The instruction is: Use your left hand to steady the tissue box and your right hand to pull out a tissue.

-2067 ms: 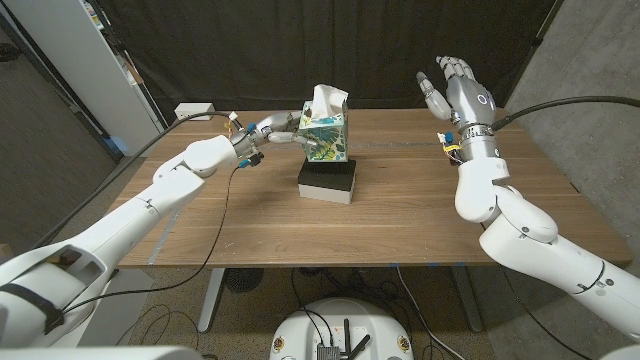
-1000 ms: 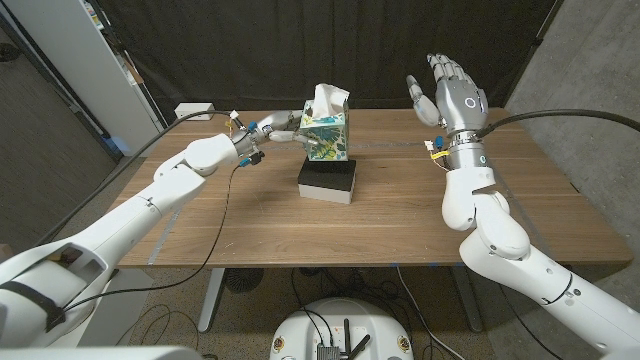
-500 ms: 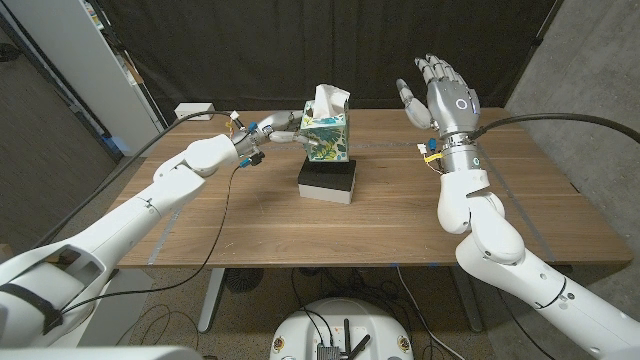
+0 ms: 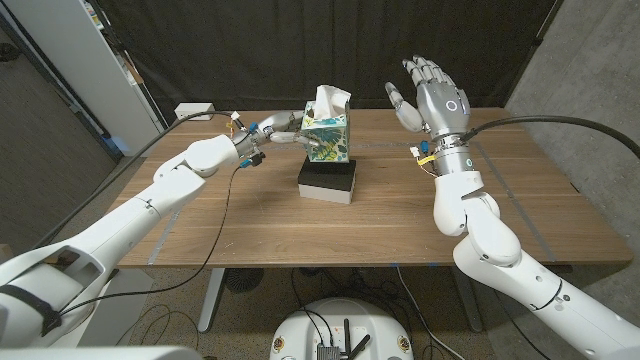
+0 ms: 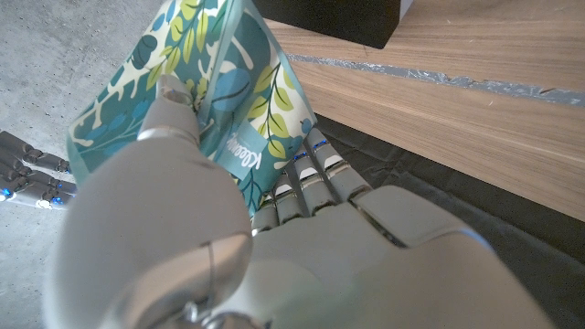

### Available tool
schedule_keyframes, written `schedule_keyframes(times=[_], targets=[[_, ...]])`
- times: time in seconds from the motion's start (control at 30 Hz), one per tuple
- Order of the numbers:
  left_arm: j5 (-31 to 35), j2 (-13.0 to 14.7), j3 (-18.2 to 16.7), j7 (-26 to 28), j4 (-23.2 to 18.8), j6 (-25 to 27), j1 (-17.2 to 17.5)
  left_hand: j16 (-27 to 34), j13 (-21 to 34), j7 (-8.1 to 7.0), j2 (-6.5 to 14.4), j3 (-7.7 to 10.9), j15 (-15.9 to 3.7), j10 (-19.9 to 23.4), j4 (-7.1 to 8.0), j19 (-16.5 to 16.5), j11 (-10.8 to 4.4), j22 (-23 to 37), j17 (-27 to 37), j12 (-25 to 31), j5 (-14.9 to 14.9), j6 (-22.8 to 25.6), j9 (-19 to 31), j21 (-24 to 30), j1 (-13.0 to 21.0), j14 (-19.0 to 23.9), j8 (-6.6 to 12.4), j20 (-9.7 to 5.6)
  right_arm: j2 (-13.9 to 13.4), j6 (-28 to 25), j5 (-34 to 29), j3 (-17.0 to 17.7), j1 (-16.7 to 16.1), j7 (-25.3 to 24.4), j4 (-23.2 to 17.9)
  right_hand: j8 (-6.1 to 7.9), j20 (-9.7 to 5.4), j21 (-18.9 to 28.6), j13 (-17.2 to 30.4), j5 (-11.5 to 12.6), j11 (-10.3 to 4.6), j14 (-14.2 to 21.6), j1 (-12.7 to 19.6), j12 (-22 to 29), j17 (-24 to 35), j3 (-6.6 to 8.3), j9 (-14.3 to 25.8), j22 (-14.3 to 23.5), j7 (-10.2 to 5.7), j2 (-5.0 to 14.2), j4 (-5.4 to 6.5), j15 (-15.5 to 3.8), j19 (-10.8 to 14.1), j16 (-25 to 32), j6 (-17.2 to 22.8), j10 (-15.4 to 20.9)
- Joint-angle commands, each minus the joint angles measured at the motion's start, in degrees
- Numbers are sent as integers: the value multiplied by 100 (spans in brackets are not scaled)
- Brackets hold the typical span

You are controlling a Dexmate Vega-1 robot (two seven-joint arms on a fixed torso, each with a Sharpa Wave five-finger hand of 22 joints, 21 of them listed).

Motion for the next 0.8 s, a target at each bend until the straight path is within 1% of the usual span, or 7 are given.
schedule_keyframes(times=[0.03, 0.17, 0.4, 0.8], targets=[[22, 21, -1, 25, -81, 65, 27, 3, 8, -6, 56, 59, -596, -1, 6, -26, -16, 24, 13, 7, 31, 37, 20, -13, -1, 30, -32, -51, 73, 316, -102, 23, 17, 114, 79, 8, -10, -30, 16, -3, -32, -14, 112, 21, 17, 31, 18, 24, 6, 112, -42, -225, -7, -27, 53, 48], [68, 44, -8, 73, -148, 92, 53, 3, 8, 1, 55, 62, -599, 2, 5, -28, -38, 24, 13, 8, 31, 36, 20, -15, -2, 31, -35, -55, 80, 413, -130, 21, 43, 145, 109, 5, -16, -30, 16, -3, -40, -13, 125, 26, 18, 36, 19, 24, 6, 118, -56, -230, -4, -25, 56, 63], [76, 61, -22, 105, -208, 117, 86, 4, 8, -5, 55, 64, -601, 6, 7, -29, -22, 23, 13, 9, 30, 44, 21, -15, -9, 33, -35, -56, 87, 581, -122, 52, 61, 150, 142, 3, -32, -30, 17, -4, -48, -14, 140, 22, 22, 42, 19, 25, -4, 127, -75, -238, -2, -23, 67, 61], [84, 68, -11, 111, -262, 179, 113, 2, 8, -1, 54, 74, -602, -3, 3, -33, -21, 22, 13, 5, 31, 46, 22, -17, -8, 30, -41, -52, 108, 839, -33, 38, 216, 334, 263, -4, -45, -33, 18, 5, -69, -23, 209, 19, 25, 82, 21, 26, -30, 166, -138, -261, -6, -24, 85, 68]])
